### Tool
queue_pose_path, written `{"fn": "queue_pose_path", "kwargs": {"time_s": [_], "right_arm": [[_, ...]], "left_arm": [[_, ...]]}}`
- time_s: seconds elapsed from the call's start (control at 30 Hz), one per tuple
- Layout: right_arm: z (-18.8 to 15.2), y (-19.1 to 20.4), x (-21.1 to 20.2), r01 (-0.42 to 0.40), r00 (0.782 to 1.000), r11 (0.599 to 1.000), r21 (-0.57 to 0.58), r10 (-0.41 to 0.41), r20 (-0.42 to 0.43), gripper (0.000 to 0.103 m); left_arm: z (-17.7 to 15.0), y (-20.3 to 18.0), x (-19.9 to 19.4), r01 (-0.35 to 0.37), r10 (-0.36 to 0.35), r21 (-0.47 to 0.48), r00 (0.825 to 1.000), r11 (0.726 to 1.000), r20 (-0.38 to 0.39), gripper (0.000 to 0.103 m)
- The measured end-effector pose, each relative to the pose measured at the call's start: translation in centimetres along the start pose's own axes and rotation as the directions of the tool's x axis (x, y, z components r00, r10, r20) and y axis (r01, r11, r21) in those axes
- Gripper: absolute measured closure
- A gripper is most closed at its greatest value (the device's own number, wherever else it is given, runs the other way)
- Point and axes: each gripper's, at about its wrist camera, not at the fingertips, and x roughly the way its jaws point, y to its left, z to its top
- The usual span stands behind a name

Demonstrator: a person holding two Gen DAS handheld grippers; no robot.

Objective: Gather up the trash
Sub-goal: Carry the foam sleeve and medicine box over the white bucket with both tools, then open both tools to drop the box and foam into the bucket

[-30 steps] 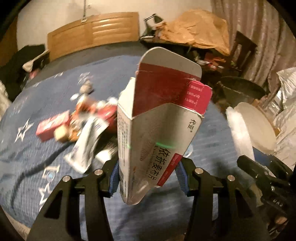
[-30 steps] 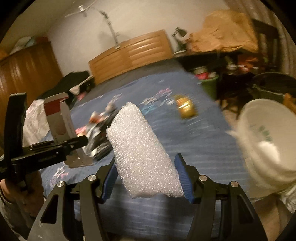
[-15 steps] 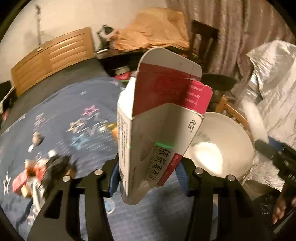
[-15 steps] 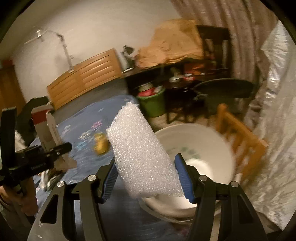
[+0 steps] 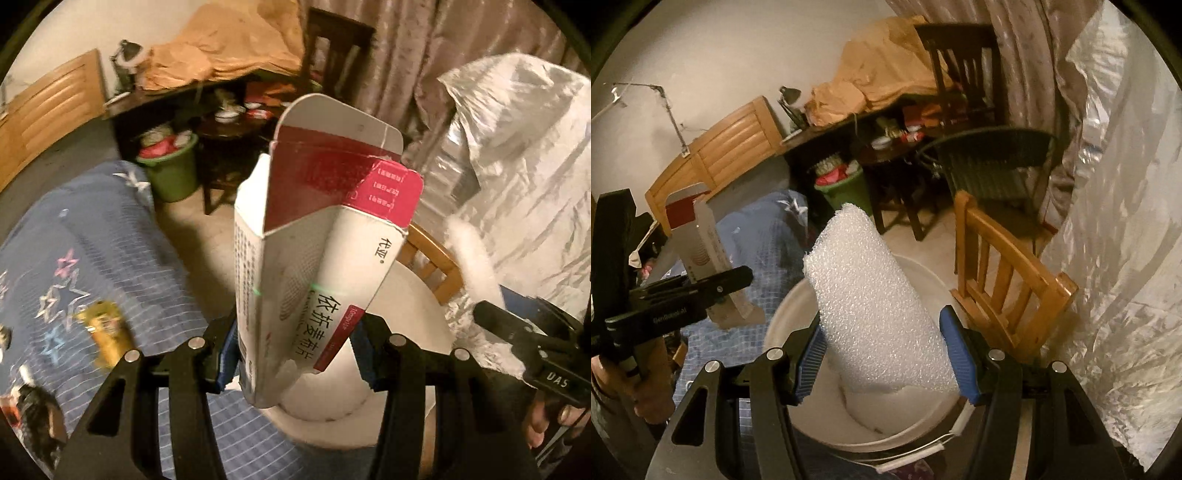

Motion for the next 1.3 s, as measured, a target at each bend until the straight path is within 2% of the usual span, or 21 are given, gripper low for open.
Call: {"fn": "queue_pose_path", "kwargs": {"time_s": [0.1, 0.2, 0.27, 0.77, 0.97, 1.1, 1.17, 1.3], "right_arm": [[-0.7, -0.9, 1.4, 0.005, 1.0, 1.0, 0.024, -0.004, -0.027, 0.042], [-1.2, -1.3, 3.1, 0.0, 0.999, 1.0, 0.028, 0.001, -0.052, 0.04], [-1.6, -1.4, 4.1, 0.013, 0.997, 1.0, 0.027, -0.011, -0.073, 0.034], [-2.7, -2.1, 5.0, 0.024, 0.998, 0.998, 0.056, -0.02, -0.066, 0.033], [-3.9, -0.8, 4.7, 0.006, 0.999, 0.999, 0.038, -0.004, -0.054, 0.033], [-5.4, 1.5, 4.3, 0.009, 1.0, 1.0, -0.007, -0.009, -0.013, 0.033], [-6.5, 3.0, 3.9, 0.011, 1.0, 1.0, -0.03, -0.01, 0.026, 0.033], [-8.8, 6.2, 2.7, 0.021, 0.989, 0.997, -0.074, -0.01, 0.149, 0.033]], "left_arm": [[-0.1, -1.3, 2.5, 0.023, -0.022, 0.023, 0.999, 0.999, -0.043, 0.053], [-0.1, -2.2, 4.3, 0.038, -0.035, 0.036, 0.997, 0.999, -0.074, 0.046], [-0.3, -2.3, 5.7, 0.045, -0.041, 0.028, 0.993, 0.999, -0.112, 0.03], [-1.6, 0.9, 5.6, -0.009, 0.005, -0.037, 0.994, 0.999, -0.111, 0.03], [-3.9, 2.6, 4.5, -0.042, 0.036, -0.056, 0.994, 0.998, -0.102, 0.028], [-6.2, 5.0, 3.6, -0.081, 0.069, -0.111, 0.992, 0.991, -0.105, 0.027], [-7.9, 6.3, 2.7, -0.148, 0.139, -0.126, 0.987, 0.981, -0.084, 0.027], [-10.7, 8.1, 0.1, -0.22, 0.219, -0.134, 0.975, 0.966, -0.023, 0.027]]}}
